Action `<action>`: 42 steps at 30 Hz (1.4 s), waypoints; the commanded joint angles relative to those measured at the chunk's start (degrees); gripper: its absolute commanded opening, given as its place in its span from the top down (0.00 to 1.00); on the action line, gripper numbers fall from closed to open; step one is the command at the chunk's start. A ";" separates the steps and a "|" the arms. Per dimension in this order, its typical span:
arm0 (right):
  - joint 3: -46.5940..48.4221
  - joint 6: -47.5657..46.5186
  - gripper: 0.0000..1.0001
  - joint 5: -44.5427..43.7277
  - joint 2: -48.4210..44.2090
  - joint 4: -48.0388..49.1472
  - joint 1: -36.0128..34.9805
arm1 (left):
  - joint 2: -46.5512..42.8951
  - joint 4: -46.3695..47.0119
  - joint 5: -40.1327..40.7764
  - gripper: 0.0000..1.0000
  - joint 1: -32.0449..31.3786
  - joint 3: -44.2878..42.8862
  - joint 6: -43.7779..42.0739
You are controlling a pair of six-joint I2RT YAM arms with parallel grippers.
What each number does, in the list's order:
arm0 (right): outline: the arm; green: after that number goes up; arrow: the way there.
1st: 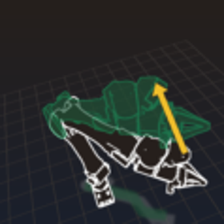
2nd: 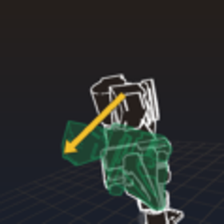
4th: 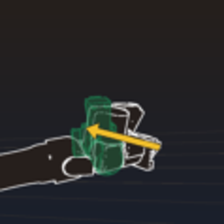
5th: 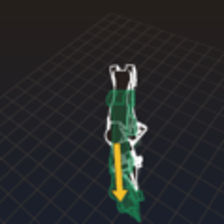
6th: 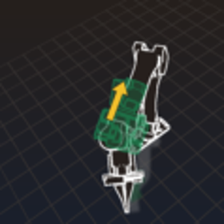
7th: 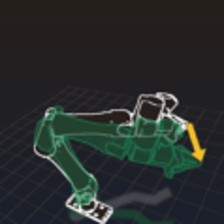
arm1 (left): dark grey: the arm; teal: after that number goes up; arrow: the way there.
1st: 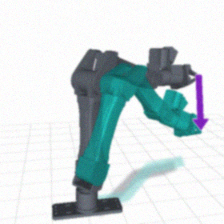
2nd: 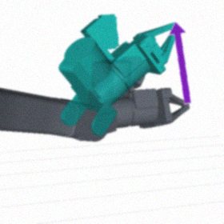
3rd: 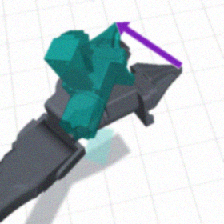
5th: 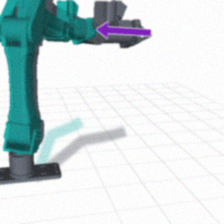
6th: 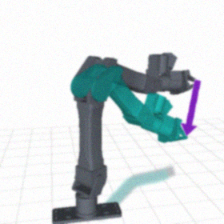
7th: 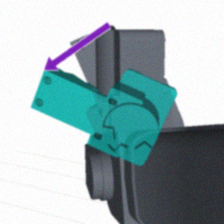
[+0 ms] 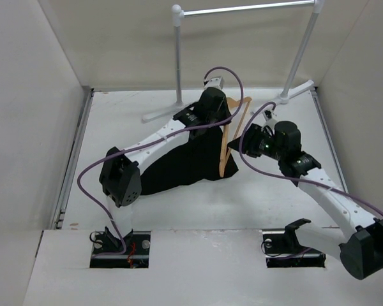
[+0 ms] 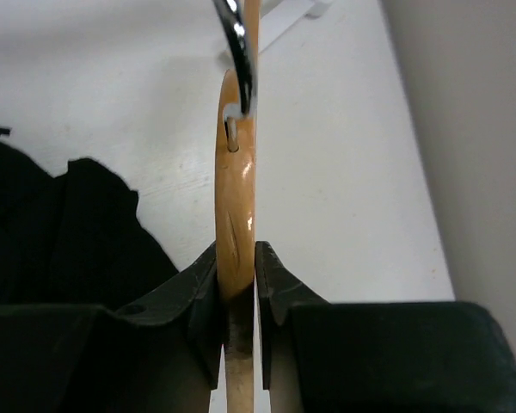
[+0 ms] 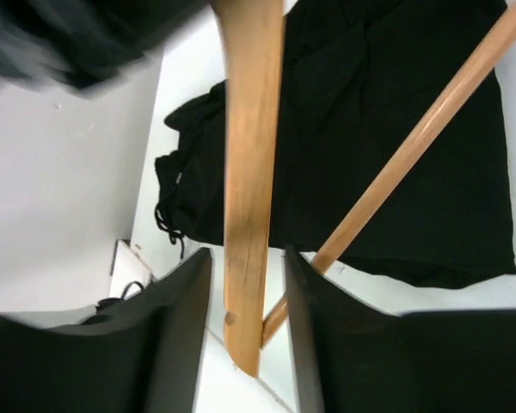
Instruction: Place the trousers on the hanger
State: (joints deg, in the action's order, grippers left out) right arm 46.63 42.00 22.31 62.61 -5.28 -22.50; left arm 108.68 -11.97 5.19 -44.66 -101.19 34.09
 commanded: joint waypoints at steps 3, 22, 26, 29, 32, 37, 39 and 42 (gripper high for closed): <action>1.18 -0.43 0.57 -2.26 -2.14 -2.80 3.82 | -6.72 7.03 6.75 0.98 -1.25 9.32 4.75; 8.29 0.98 0.73 -9.39 21.93 -0.53 5.06 | -5.67 22.95 17.31 0.95 -6.09 31.83 21.28; 13.29 -2.09 0.69 -5.79 30.71 0.79 5.50 | -4.54 23.04 17.40 0.94 -6.62 33.51 23.22; 16.55 -4.46 0.64 -5.52 35.20 2.11 5.58 | -3.74 23.39 17.57 0.94 -6.88 34.30 24.27; 19.80 -5.78 0.55 -5.17 39.85 2.38 6.55 | -3.57 23.66 17.92 0.94 -6.79 35.09 25.15; 24.38 -6.05 0.52 -3.59 46.81 1.85 7.26 | -3.39 23.48 18.54 0.93 -6.79 35.97 25.77; 25.08 -6.23 0.50 -3.50 48.39 1.41 6.99 | -3.04 23.57 18.54 0.93 -6.62 36.23 25.94; 24.30 -6.23 0.47 -3.06 49.54 1.15 6.99 | -2.78 23.66 18.54 0.93 -6.27 36.41 26.12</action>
State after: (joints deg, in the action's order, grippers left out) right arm 69.76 36.67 18.76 111.35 -4.78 -15.77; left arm 105.49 12.69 22.33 -51.27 -65.82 59.48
